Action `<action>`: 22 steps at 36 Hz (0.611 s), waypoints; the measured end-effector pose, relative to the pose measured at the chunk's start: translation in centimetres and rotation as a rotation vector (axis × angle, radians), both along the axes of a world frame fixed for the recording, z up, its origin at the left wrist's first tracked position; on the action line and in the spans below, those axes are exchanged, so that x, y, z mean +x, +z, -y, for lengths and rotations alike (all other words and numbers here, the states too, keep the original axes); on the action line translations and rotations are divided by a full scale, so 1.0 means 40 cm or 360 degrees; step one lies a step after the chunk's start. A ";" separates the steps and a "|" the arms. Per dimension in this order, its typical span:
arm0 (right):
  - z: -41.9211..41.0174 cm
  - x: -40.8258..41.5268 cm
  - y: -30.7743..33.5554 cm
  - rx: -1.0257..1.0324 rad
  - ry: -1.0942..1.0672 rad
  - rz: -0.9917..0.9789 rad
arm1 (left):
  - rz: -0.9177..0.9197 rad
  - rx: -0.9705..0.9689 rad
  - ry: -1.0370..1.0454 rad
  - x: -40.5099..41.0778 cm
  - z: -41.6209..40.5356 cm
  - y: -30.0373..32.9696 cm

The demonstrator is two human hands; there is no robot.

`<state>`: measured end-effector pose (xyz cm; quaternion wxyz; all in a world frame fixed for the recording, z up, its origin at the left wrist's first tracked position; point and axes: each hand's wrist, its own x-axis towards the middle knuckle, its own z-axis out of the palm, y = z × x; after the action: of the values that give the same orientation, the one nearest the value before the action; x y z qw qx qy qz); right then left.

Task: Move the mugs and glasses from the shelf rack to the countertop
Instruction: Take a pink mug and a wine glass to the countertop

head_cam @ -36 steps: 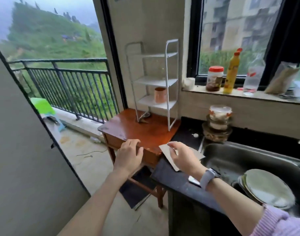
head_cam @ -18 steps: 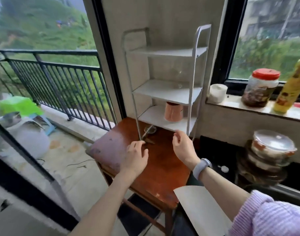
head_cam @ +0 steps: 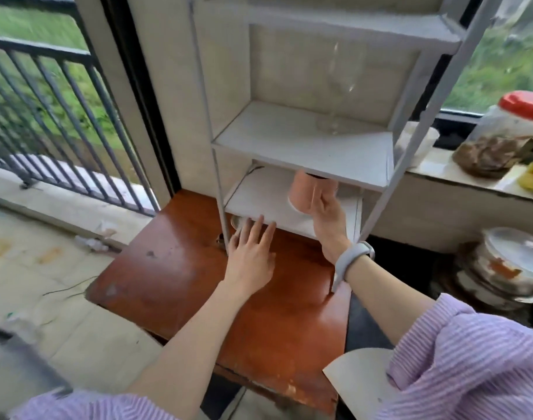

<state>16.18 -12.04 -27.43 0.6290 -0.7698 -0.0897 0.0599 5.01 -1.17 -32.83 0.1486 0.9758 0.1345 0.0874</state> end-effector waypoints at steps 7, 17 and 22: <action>0.011 0.009 -0.019 -0.0020 -0.0184 -0.0003 | -0.0156 0.0109 -0.0121 0.069 -0.037 -0.053; 0.091 -0.105 -0.004 -0.0058 -0.0036 -0.0066 | -0.0196 -0.0039 -0.0143 0.063 -0.047 -0.019; 0.167 -0.168 0.049 -0.0002 0.0063 -0.0083 | 0.0008 -0.0310 -0.0006 0.043 -0.038 0.053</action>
<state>9.45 -18.70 -25.48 0.6294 -0.7665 -0.0886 0.0924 6.75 0.33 -30.73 0.2432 0.9568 0.1402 0.0760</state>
